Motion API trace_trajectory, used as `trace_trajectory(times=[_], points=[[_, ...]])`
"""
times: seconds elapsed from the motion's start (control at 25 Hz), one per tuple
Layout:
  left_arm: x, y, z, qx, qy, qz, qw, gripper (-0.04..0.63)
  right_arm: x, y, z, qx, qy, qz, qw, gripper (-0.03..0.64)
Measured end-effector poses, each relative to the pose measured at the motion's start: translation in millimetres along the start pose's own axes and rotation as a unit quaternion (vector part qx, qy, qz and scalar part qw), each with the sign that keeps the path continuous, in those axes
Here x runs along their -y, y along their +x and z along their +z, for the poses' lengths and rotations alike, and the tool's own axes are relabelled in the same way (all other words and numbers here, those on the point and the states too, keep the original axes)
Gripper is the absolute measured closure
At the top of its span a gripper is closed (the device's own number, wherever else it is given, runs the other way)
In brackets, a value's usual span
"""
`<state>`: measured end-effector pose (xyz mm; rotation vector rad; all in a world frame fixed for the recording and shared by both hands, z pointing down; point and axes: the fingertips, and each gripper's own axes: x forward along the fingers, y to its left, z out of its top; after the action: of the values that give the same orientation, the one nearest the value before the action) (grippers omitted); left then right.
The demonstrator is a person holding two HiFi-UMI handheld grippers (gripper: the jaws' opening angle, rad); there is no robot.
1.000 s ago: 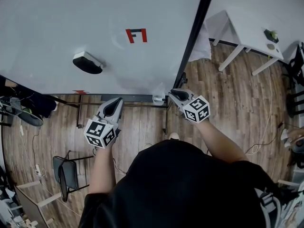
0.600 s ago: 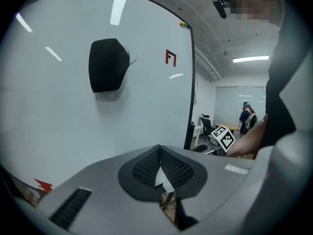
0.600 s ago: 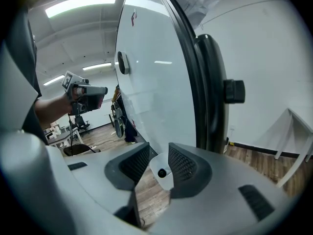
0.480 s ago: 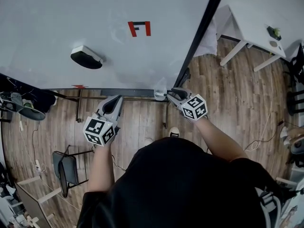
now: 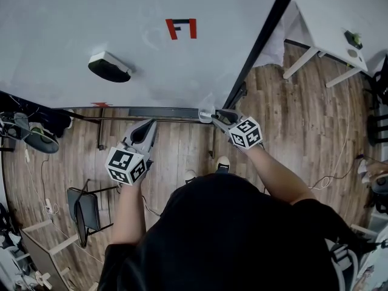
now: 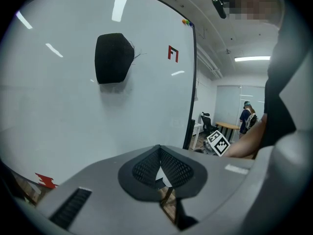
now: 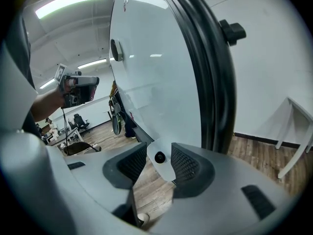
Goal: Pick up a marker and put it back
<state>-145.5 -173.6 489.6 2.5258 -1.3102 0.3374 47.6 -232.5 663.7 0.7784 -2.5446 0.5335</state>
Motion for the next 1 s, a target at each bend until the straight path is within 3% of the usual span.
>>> trace_trajectory(times=[0.48, 1.0], points=[[-3.3, -3.4, -6.3, -0.002, -0.005, 0.000, 1.0000, 0.584, 0.8, 16.9, -16.3, -0.021, 0.002, -0.010, 1.000, 0.466], [-4.2, -3.9, -8.4, -0.004, -0.004, -0.007, 1.0000, 0.584, 6.3, 21.0, -27.5, -0.028, 0.000, -0.035, 0.999, 0.536]])
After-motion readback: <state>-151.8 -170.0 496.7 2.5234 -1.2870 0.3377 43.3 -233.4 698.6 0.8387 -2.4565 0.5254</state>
